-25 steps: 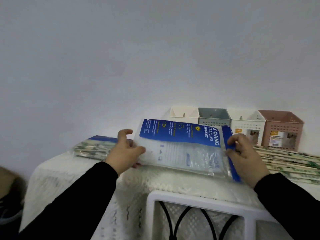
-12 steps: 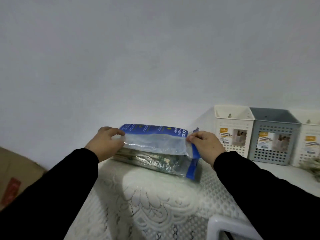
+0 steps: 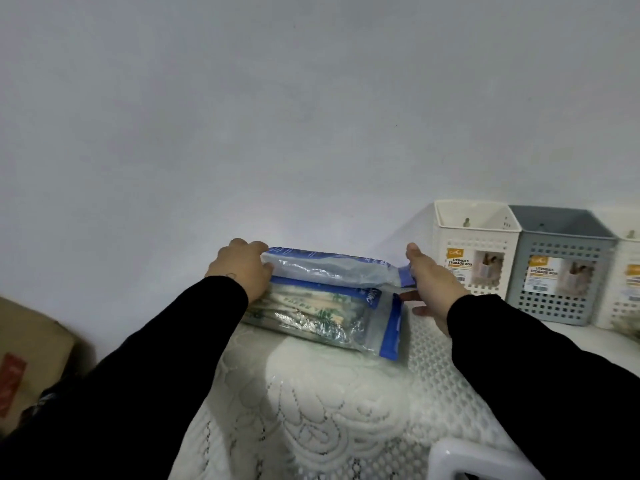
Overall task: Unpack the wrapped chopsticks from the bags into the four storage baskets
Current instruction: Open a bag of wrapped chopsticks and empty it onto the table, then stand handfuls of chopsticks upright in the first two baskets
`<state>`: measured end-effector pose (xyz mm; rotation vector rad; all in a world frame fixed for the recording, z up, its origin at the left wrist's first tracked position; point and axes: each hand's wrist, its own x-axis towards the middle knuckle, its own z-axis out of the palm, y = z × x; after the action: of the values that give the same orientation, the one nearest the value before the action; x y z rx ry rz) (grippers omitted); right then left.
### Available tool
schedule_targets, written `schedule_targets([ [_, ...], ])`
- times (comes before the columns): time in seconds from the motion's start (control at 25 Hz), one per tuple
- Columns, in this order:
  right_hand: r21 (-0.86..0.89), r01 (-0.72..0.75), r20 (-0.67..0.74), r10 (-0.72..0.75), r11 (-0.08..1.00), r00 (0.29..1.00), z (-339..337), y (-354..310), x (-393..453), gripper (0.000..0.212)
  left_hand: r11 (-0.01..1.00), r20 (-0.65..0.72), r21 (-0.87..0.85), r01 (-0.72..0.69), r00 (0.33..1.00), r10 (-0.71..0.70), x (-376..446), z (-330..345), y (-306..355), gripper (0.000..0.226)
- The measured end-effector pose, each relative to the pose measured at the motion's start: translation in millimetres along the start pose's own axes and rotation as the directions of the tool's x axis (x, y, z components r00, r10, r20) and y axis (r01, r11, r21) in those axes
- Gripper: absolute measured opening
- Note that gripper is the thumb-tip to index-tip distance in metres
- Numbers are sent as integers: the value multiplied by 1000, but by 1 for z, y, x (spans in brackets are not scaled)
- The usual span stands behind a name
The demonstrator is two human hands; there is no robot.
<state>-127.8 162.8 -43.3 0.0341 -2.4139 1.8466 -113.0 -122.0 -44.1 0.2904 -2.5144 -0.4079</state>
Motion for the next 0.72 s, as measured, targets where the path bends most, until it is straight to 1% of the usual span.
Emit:
schedule_targets([
  [0.04, -39, 26, 17, -26, 999, 1000, -4, 0, -5, 60, 1000, -16, 23, -6, 1000, 7, -4, -1, 4, 46],
  [0.12, -207, 131, 50, -124, 970, 991, -18, 2, -17, 55, 999, -49, 42, -26, 998, 28, -16, -6, 14, 46],
  [0.16, -300, 189, 78, -173, 935, 982, -25, 4, -23, 52, 998, -61, 44, -44, 997, 46, -24, -9, 22, 45],
  [0.24, -458, 249, 144, -205, 853, 968, -44, 9, -36, 40, 992, -74, 53, -115, 990, 118, -43, -13, 41, 41],
  [0.28, -557, 266, 165, -209, 787, 964, -59, 12, -44, 32, 985, -79, 43, -169, 982, 172, -54, -13, 56, 37],
  [0.32, -660, 283, 178, -221, 696, 959, -75, 16, -52, 26, 975, -83, 19, -223, 971, 224, -67, -14, 73, 33],
  [0.4, -796, 318, 206, -263, 515, 943, -108, 23, -67, 23, 948, -59, -45, -316, 948, 313, -90, -12, 108, 23],
  [0.44, -837, 320, 214, -272, 444, 938, -129, 28, -77, 25, 932, -20, -68, -357, 934, 356, -102, -9, 130, 20],
  [0.48, -863, 315, 218, -270, 395, 938, -148, 33, -85, 26, 918, 22, -86, -388, 920, 391, -114, -6, 149, 19],
  [0.56, -899, 285, 205, -255, 332, 945, -191, 45, -94, 27, 895, 93, -122, -429, 893, 440, -134, 2, 190, 16],
  [0.64, -919, 244, 167, -252, 311, 953, -240, 60, -103, 27, 881, 150, -157, -446, 871, 467, -155, 13, 233, 14],
  [0.72, -917, 203, 98, -300, 343, 949, -293, 74, -110, 25, 880, 222, -207, -427, 856, 468, -172, 23, 278, 12],
])
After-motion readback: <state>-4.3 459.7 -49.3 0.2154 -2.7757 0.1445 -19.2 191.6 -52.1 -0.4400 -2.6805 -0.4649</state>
